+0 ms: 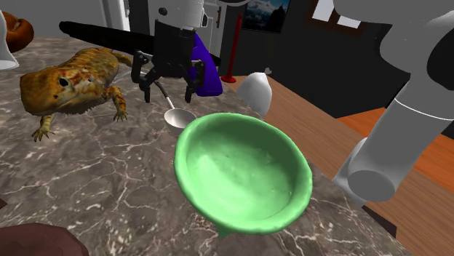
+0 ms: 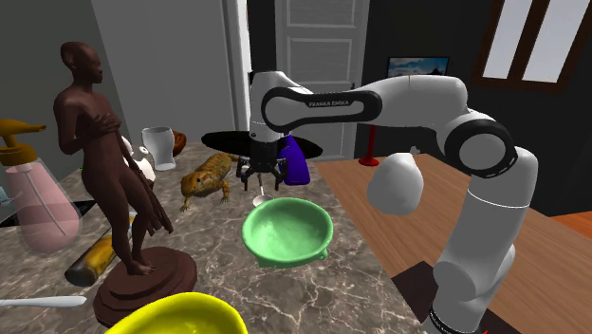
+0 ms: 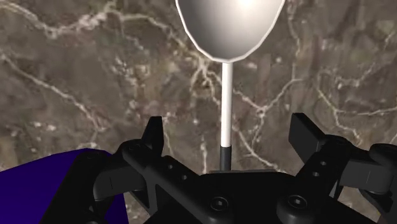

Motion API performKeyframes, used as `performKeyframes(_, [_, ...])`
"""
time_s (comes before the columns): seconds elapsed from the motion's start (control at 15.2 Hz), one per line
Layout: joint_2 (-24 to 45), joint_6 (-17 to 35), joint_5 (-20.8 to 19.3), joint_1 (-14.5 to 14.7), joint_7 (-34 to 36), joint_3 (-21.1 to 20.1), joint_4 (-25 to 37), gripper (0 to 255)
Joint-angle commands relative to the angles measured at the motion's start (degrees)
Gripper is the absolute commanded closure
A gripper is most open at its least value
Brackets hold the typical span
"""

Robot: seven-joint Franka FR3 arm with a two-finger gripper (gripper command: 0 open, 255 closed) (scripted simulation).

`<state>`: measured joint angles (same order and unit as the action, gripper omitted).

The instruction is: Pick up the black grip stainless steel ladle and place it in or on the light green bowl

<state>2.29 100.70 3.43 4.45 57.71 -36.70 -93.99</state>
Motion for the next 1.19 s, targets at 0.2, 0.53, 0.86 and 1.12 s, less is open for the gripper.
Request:
performKeyframes(0.2, [0.0, 0.0, 0.0, 0.0, 0.0, 0.0, -0.1, 255])
performKeyframes(0.53, [0.0, 0.0, 0.0, 0.0, 0.0, 0.0, -0.1, 255])
performKeyframes(0.86, [0.1, -0.7, -0.1, 0.0, 0.1, 0.0, 0.8, 255])
performKeyframes(1.12, [0.9, -4.0, -0.6, 0.2, 0.7, -0.2, 4.7, 255])
